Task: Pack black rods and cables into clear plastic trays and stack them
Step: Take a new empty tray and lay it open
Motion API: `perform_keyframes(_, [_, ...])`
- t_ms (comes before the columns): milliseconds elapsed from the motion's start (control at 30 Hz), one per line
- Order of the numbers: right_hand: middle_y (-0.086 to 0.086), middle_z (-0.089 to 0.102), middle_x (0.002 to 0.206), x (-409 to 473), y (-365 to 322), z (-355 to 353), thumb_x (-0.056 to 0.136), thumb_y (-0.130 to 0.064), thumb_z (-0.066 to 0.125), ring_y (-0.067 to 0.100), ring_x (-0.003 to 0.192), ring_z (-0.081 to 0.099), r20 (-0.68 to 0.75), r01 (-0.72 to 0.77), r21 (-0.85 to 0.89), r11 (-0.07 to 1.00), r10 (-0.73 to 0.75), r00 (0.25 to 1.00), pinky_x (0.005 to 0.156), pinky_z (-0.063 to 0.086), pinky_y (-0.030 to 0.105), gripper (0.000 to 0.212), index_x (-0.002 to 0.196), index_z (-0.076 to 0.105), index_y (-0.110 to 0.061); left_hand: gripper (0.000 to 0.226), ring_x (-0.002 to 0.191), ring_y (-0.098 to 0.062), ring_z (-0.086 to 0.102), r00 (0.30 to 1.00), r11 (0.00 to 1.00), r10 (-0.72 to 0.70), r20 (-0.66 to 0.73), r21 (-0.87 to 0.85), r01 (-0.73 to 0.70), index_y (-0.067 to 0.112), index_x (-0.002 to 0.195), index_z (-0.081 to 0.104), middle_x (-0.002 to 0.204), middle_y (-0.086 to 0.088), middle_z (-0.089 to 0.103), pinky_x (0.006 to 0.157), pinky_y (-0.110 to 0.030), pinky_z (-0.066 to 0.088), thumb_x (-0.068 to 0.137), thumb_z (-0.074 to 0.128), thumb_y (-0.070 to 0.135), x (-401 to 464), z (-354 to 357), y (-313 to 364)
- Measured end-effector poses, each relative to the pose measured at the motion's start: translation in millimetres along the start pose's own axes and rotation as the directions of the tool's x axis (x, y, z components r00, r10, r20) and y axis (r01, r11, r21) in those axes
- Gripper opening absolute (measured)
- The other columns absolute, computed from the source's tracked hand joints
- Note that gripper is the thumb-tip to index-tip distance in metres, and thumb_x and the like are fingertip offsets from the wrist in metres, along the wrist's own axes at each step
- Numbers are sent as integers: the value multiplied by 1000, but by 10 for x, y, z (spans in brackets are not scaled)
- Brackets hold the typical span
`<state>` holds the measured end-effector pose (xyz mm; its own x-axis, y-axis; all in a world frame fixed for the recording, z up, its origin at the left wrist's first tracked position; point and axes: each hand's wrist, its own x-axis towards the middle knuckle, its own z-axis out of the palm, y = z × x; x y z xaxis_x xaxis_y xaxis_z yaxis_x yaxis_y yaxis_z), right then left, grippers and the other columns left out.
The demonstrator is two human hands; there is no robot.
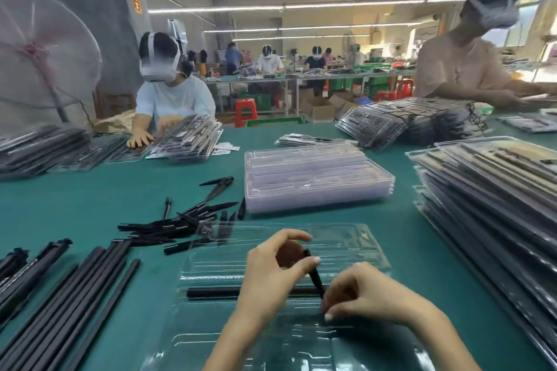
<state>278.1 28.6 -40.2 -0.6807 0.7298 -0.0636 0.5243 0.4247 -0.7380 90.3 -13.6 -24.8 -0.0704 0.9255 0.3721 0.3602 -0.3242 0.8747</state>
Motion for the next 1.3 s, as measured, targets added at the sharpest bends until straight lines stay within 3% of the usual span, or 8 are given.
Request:
perform_keyframes(167, [-5, 65, 65, -21, 6, -62, 71, -35, 73, -1, 61, 53, 13, -38, -28, 999, 39, 999, 61, 43, 24, 6, 69, 69, -31, 13, 79, -3, 63, 971, 973, 215, 105, 64, -222, 16, 90, 74, 85, 5, 68, 76, -16, 48, 81, 73, 8, 8, 254, 16])
perform_keyframes(267, [-14, 62, 60, -115, 217, -261, 81, -23, 72, -4, 57, 52, -280, -107, -147, 983, 63, 958, 58, 37, 12, 26, 65, 65, -42, 21, 80, -3, 59, 897, 919, 314, 311, 138, -370, 13, 103, 74, 91, -7, 62, 79, -13, 44, 85, 67, 6, -25, 357, -83])
perform_keyframes(400, [-18, 63, 74, -135, 423, -306, 86, -25, 67, 0, 68, 56, -635, -301, -262, 917, 71, 769, 68, 47, 25, 7, 83, 69, -32, 42, 93, -10, 56, 865, 917, 222, 450, 207, -342, 20, 126, 62, 104, -6, 63, 86, -10, 38, 84, 69, 16, -136, 489, -206])
perform_keyframes(700, [-21, 59, 75, -88, 425, -237, 89, -29, 63, -2, 72, 55, -607, -284, -289, 914, 55, 793, 68, 47, 25, 7, 87, 67, -35, 41, 127, -8, 46, 826, 876, 109, 554, 339, -343, 22, 132, 57, 134, 4, 56, 106, -12, 29, 91, 60, 27, -205, 299, -247])
perform_keyframes(833, [-17, 61, 79, -82, 410, -214, 90, -29, 62, 0, 74, 55, -577, -284, -286, 915, 72, 813, 71, 47, 25, 8, 88, 67, -34, 46, 130, -8, 47, 840, 439, 42, 540, 746, -501, 44, 122, 61, 133, 23, 53, 106, -45, 29, 92, 27, 49, -297, 246, -308])
perform_keyframes(1000, [-17, 57, 79, -47, 382, -172, 92, -30, 59, 4, 81, 54, -545, -256, -321, 912, 43, 838, 76, 45, 24, 11, 93, 69, -28, 61, 136, -21, 10, 886, 223, -16, 463, 865, -448, 45, 130, 52, 138, 21, 49, 93, -58, 19, 100, -1, 43, -373, 402, -510])
perform_keyframes(1200, [-15, 59, 90, 9, 308, -91, 92, -30, 59, 4, 91, 54, -484, -187, -394, 900, -31, 874, 84, 44, 25, 12, 96, 69, -26, 50, 122, -5, 54, 819, 331, -276, 504, 849, -411, 49, 124, 58, 133, 23, 53, 89, -61, 18, 86, 26, 58, -413, 392, -251])
perform_keyframes(1300, [-17, 56, 89, 48, 276, -40, 93, -28, 58, 5, 90, 54, -432, -142, -435, 889, -68, 899, 84, 44, 25, 12, 96, 69, -24, 54, 148, -13, 5, 805, 539, -164, 570, 735, -411, 38, 150, 22, 157, 15, -2, 99, -65, -20, 97, 25, 51, -351, 380, -273])
